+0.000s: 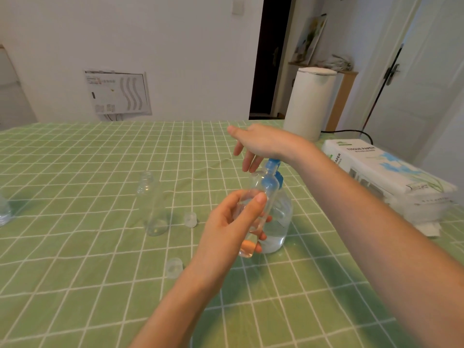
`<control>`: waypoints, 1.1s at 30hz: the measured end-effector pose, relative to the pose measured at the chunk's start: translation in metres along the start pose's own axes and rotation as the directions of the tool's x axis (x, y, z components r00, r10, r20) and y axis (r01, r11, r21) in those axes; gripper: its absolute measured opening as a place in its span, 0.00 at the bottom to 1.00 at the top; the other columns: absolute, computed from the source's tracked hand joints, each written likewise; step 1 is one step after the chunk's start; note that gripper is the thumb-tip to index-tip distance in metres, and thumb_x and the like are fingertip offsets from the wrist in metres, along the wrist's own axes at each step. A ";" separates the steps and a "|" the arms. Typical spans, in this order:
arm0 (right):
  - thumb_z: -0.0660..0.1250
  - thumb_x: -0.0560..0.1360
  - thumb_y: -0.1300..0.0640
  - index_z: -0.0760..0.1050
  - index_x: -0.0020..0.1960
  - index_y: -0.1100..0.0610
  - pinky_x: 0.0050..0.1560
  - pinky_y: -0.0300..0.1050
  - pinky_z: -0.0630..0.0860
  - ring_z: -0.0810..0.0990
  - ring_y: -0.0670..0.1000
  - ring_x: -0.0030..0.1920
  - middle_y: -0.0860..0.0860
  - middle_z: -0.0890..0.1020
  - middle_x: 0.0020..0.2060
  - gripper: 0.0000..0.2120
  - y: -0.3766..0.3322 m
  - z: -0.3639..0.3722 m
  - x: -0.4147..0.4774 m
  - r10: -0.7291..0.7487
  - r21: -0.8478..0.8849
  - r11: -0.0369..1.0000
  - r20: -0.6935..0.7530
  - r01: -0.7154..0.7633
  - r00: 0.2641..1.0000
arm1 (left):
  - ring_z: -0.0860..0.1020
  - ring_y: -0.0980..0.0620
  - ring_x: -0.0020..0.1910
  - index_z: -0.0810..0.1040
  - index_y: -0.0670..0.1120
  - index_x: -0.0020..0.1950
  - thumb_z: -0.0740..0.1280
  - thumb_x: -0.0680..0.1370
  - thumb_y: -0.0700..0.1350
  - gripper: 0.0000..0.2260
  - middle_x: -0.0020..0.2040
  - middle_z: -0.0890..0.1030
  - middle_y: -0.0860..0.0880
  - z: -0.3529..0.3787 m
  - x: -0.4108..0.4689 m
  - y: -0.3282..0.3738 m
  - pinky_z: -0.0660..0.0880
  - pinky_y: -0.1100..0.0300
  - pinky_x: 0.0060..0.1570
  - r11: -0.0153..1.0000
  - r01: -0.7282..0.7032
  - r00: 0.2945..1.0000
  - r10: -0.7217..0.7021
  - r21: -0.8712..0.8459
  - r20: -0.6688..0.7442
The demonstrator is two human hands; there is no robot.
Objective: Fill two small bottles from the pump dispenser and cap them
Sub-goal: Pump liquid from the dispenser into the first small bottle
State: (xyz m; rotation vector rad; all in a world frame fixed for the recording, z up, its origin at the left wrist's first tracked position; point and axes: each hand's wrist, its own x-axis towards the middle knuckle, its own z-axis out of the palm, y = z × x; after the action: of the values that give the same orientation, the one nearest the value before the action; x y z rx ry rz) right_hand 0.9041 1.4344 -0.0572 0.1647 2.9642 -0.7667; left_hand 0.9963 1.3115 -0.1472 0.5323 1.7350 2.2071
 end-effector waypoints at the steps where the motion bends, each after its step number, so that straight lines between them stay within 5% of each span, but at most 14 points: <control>1: 0.44 0.81 0.39 0.76 0.54 0.59 0.51 0.49 0.70 0.81 0.56 0.48 0.56 0.84 0.39 0.30 0.000 0.001 0.000 0.009 0.006 1.000 -0.001 -0.008 1.000 | 0.77 0.56 0.29 0.80 0.51 0.52 0.67 0.64 0.59 0.21 0.34 0.82 0.53 0.000 0.000 0.000 0.72 0.66 0.26 1.000 0.000 1.000 0.000 0.000 -0.001; 11: 0.42 0.80 0.37 0.76 0.56 0.58 0.36 0.45 0.64 0.81 0.56 0.50 0.56 0.85 0.41 0.32 0.008 0.011 0.004 0.084 0.056 0.995 0.002 -0.084 0.996 | 0.76 0.56 0.29 0.79 0.51 0.51 0.66 0.64 0.58 0.19 0.34 0.82 0.53 0.003 -0.005 -0.006 0.72 0.65 0.25 1.000 0.003 1.000 -0.003 0.024 -0.022; 17: 0.43 0.79 0.37 0.76 0.56 0.57 0.46 0.49 0.65 0.81 0.55 0.49 0.54 0.85 0.39 0.31 0.010 0.012 0.006 0.053 0.062 0.997 -0.017 -0.052 0.998 | 0.77 0.56 0.31 0.78 0.51 0.50 0.66 0.66 0.58 0.17 0.34 0.80 0.54 -0.006 -0.005 0.001 0.74 0.64 0.27 0.994 -0.025 0.999 0.022 0.103 0.035; 22: 0.45 0.80 0.39 0.76 0.57 0.59 0.41 0.46 0.68 0.82 0.54 0.46 0.55 0.84 0.38 0.30 0.007 0.005 0.006 0.001 0.091 0.996 -0.080 0.007 0.997 | 0.77 0.56 0.31 0.78 0.52 0.51 0.68 0.69 0.59 0.16 0.38 0.81 0.51 -0.005 -0.002 0.002 0.75 0.64 0.28 0.996 -0.028 0.999 0.025 0.081 0.032; 33: 0.44 0.79 0.36 0.77 0.53 0.57 0.47 0.50 0.68 0.81 0.55 0.49 0.54 0.85 0.38 0.31 0.009 0.010 0.010 0.038 0.053 0.998 -0.003 -0.038 0.999 | 0.77 0.56 0.31 0.80 0.54 0.49 0.68 0.69 0.56 0.11 0.36 0.82 0.51 -0.007 0.000 -0.004 0.74 0.65 0.27 0.999 -0.005 1.000 0.004 0.047 0.019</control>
State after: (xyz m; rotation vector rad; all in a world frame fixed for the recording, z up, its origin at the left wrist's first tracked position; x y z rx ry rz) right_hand 0.8963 1.4382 -0.0717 0.2250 2.9366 -0.8421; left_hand 0.9936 1.3066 -0.1524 0.5671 1.7821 2.1615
